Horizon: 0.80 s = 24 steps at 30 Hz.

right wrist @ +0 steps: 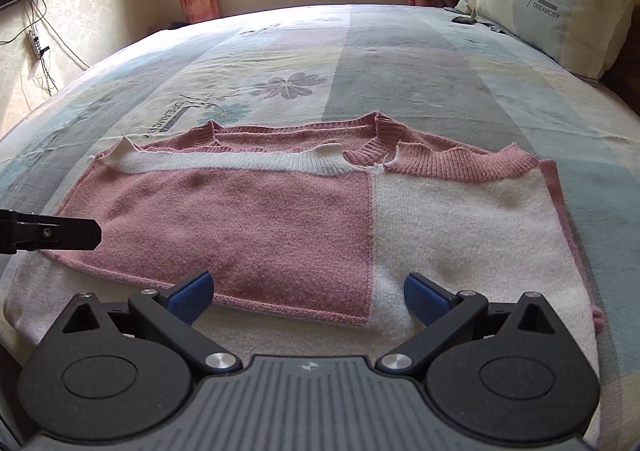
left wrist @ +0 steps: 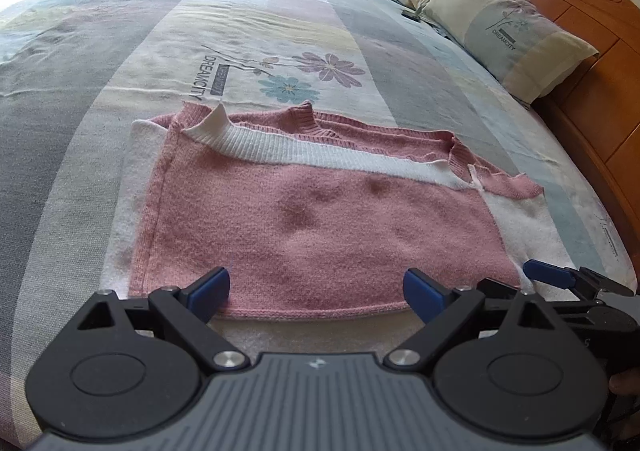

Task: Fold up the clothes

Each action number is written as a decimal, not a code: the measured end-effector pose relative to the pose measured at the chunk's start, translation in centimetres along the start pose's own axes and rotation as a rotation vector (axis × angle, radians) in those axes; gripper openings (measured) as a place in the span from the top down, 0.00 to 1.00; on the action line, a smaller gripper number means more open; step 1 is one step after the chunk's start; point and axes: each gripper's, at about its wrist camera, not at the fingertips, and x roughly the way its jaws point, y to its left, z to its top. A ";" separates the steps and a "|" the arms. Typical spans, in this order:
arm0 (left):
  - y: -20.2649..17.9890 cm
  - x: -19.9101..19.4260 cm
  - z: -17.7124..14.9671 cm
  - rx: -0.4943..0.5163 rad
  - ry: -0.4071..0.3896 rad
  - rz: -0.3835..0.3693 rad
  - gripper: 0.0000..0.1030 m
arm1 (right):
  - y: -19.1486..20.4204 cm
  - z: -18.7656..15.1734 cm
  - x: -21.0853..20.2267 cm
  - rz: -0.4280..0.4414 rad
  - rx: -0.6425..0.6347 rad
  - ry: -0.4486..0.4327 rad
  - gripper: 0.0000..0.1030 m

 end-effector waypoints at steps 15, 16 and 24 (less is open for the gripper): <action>2.8 -1.1 1.2 -0.014 -0.035 0.035 0.09 | 0.7 -0.8 0.1 -0.033 -0.088 0.005 0.00; 3.2 -1.3 1.4 -0.024 -0.044 0.025 0.09 | 0.7 -0.7 0.0 -0.038 -0.089 0.011 0.00; 6.6 -2.0 3.0 -0.089 -0.062 -0.026 0.09 | 1.7 0.6 -1.0 0.007 -0.047 0.061 0.00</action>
